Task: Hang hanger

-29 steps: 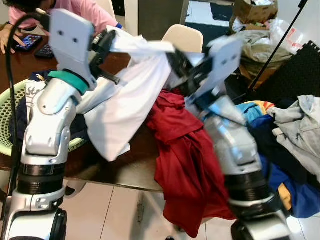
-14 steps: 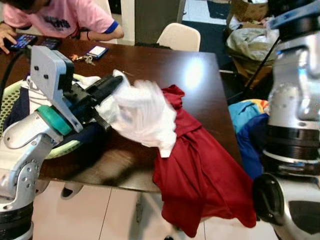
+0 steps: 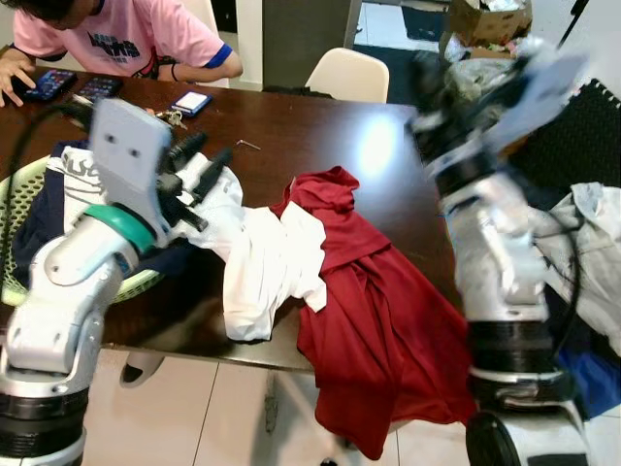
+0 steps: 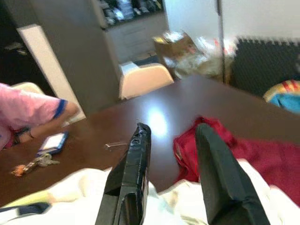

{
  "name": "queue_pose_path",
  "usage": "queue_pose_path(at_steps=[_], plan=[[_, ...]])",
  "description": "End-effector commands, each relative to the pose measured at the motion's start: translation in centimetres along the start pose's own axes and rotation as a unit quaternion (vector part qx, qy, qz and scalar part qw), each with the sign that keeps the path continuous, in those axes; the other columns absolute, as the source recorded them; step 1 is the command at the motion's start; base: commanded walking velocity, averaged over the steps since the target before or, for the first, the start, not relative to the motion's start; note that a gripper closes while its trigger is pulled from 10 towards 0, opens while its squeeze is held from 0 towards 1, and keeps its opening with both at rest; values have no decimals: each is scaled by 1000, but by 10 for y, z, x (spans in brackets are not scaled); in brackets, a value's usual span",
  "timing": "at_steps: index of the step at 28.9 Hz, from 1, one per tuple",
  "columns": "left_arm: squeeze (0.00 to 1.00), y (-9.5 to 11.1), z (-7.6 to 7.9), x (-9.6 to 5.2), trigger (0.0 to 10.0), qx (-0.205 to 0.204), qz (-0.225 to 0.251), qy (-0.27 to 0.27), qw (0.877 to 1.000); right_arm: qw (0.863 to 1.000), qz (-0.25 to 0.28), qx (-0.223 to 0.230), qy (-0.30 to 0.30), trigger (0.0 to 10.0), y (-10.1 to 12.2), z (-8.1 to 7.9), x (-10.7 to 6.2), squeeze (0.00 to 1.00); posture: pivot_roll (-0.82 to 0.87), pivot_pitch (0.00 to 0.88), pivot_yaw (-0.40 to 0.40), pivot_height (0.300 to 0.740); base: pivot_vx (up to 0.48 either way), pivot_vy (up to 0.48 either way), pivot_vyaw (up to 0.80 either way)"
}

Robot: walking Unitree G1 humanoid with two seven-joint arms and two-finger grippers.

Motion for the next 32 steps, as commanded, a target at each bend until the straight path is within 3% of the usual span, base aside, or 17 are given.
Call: queue_pose_path(at_steps=[1, 5, 9, 11, 14, 19, 22, 28, 30, 31, 32], plan=[[0, -8, 7, -2, 10000, 17, -27, -22, 999, 1000, -9, -11, -10, 10000, -6, 0, -9, 0, 37, 166, 22, 740, 0, 0, 0], [0, -25, -4, -14, 10000, 74, -97, -57, 991, 998, -53, -30, -18, 10000, -28, 5, -28, 0, 41, 171, 27, 740, 0, 0, 0], [0, -50, -27, -50, 10000, 166, -190, -129, 959, 994, -96, -43, -32, 10000, -46, 15, -48, 0, 53, 184, 18, 740, 0, 0, 0], [0, -62, -35, -59, 10000, 179, -217, -153, 947, 993, -104, -43, -37, 10000, -48, 17, -53, 0, 45, 188, 21, 740, 0, 0, 0], [0, -70, -36, -63, 10000, 187, -233, -177, 938, 993, -106, -44, -40, 10000, -49, 17, -54, 0, 45, 188, 21, 740, 0, 0, 0], [0, -74, -58, -59, 10000, 284, -255, -162, 910, 994, -96, -43, -44, 10000, -43, 13, -53, 0, 31, 187, 31, 740, 0, 0, 0], [0, -67, -70, -47, 10000, 301, -230, -115, 918, 994, -96, -39, -44, 10000, -44, 10, -54, 0, 29, 190, 22, 740, 0, 0, 0], [0, -53, -77, -32, 10000, 336, -180, -67, 922, 994, -95, -35, -35, 10000, -45, 5, -52, 0, 28, 189, 20, 740, 0, 0, 0], [0, -47, -79, -28, 10000, 332, -168, -49, 927, 995, -94, -34, -33, 10000, -44, 4, -51, 0, 27, 185, 18, 740, 0, 0, 0], [0, -46, -84, -28, 10000, 300, -166, -18, 939, 995, -92, -32, -30, 10000, -44, 2, -49, 0, 29, 183, 18, 740, 0, 0, 0], [0, -46, -84, -28, 10000, 300, -166, -18, 939, 995, -92, -32, -30, 10000, -44, 2, -49, 0, 29, 183, 18, 740, 0, 0, 0]])
Point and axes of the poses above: a point about 5 cm out from each wrist's last joint towards the gripper, its own x axis pointing out of the wrist towards the gripper, its own y axis along the axis of the wrist's last joint, z = x × y, the point moved 5 cm from there along x, pointing out of the wrist towards the gripper, and after that the axes turned 1 degree about x, right-handed, at the moved point
